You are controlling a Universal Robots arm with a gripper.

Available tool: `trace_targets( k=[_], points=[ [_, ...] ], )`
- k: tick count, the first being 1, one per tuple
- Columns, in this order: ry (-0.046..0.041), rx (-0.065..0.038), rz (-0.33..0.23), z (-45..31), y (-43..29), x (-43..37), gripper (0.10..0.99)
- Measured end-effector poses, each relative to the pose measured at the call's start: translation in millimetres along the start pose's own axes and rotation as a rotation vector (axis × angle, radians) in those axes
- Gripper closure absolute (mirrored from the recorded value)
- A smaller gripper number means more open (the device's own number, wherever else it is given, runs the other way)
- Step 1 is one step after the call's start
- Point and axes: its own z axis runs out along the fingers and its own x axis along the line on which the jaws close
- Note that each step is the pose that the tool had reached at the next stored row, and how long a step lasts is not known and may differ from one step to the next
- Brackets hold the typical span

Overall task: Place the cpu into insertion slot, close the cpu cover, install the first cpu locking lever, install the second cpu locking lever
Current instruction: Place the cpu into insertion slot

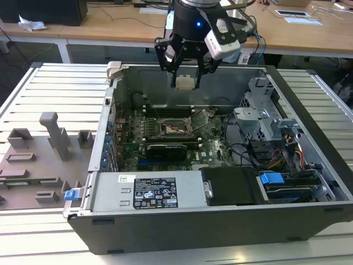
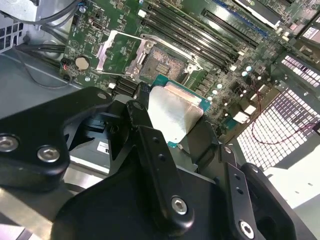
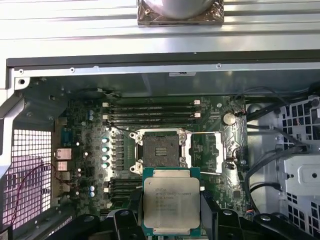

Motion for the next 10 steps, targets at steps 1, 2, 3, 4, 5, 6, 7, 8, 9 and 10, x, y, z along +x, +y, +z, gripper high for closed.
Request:
trace_targets(
  k=[1, 2, 3, 4, 5, 6, 7, 8, 9, 10],
  points=[
    [0.0000, 0.000, 0.000, 0.7, -0.1, 0.0, 0.541],
    [0.0000, 0.000, 0.000, 1.2, -0.1, 0.0, 0.541],
    [0.0000, 0.000, 0.000, 1.7, -0.2, 0.0, 0.541],
    [0.0000, 0.000, 0.000, 2.2, -0.2, 0.0, 0.541],
    [0.0000, 0.000, 0.000, 3.0, -0.3, 0.0, 0.541],
    [0.0000, 0.000, 0.000, 3.8, -0.3, -0.1, 0.541],
    [0.0000, 0.000, 0.000, 5.7, -0.5, -0.1, 0.541],
    [0.0000, 0.000, 0.000, 6.4, -0.6, -0.1, 0.541],
    [0.0000, 0.000, 0.000, 7.0, -0.6, -0.1, 0.541],
    [0.0000, 0.000, 0.000, 7.5, -0.7, -0.2, 0.541]
  ],
)
